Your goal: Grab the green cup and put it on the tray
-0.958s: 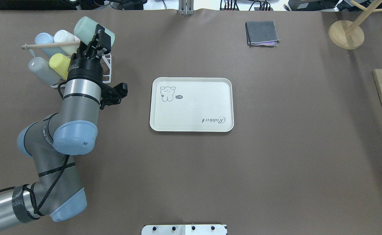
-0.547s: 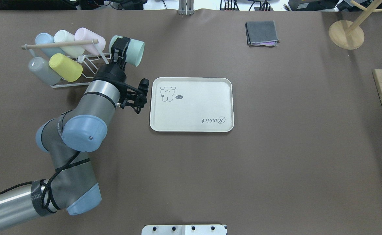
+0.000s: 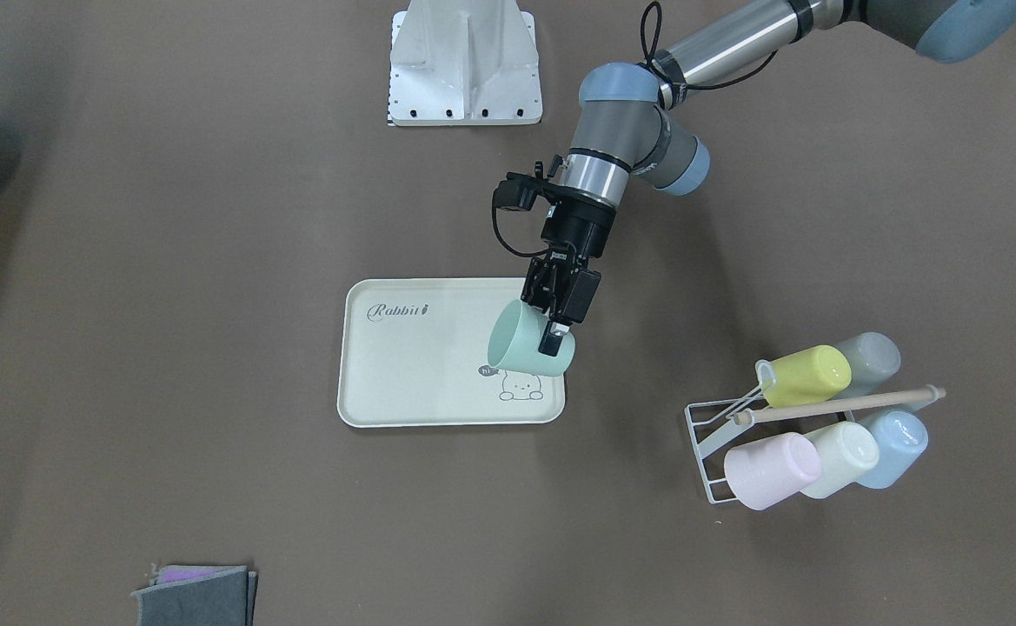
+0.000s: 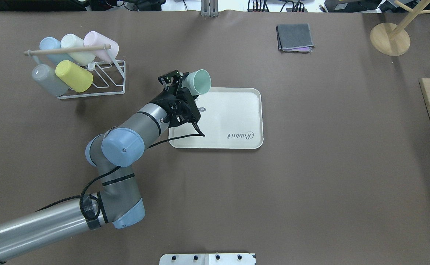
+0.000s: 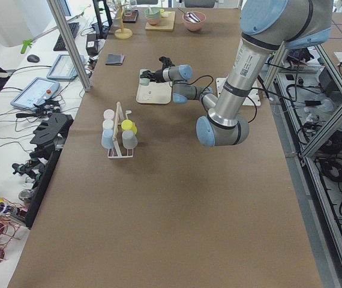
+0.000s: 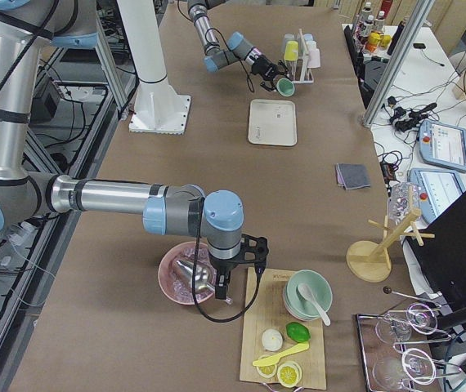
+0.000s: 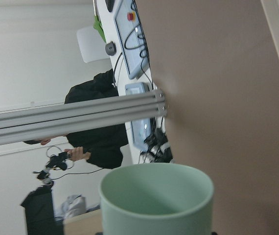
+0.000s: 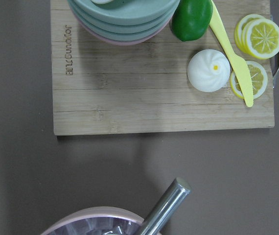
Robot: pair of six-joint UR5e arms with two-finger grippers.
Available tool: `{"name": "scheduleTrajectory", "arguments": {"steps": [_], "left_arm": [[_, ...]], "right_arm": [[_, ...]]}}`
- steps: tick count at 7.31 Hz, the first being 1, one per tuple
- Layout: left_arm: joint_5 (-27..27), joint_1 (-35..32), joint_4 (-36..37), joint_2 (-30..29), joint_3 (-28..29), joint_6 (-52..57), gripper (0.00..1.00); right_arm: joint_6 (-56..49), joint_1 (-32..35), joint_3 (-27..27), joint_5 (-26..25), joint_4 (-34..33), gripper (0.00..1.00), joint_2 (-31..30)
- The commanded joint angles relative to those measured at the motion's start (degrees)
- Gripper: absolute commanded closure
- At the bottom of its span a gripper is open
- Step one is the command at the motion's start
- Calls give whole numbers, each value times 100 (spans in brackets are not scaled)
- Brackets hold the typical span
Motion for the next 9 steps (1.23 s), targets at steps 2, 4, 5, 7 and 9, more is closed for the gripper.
{"name": "scheduleTrajectory", "arguments": {"steps": [2,4,5,7,9], "left_arm": [[-1066,148,-1202,-213,720,-1275,94],[-1706,149,-1557,-423,792,-2063,94],[-1717,149,-1566,-485,897,-2111,93],[-1743,132,-1707,-661,1231,-2137,93],[-1857,27,-1628,-793,1590,-2794,93]], "right_arm": [[12,-1,-59,14,10,0,45],[3,-1,-208,303,10,0,62],[12,-1,-217,305,1,0,80],[12,-1,-209,305,1,0,80],[12,-1,-200,305,10,0,80]]}}
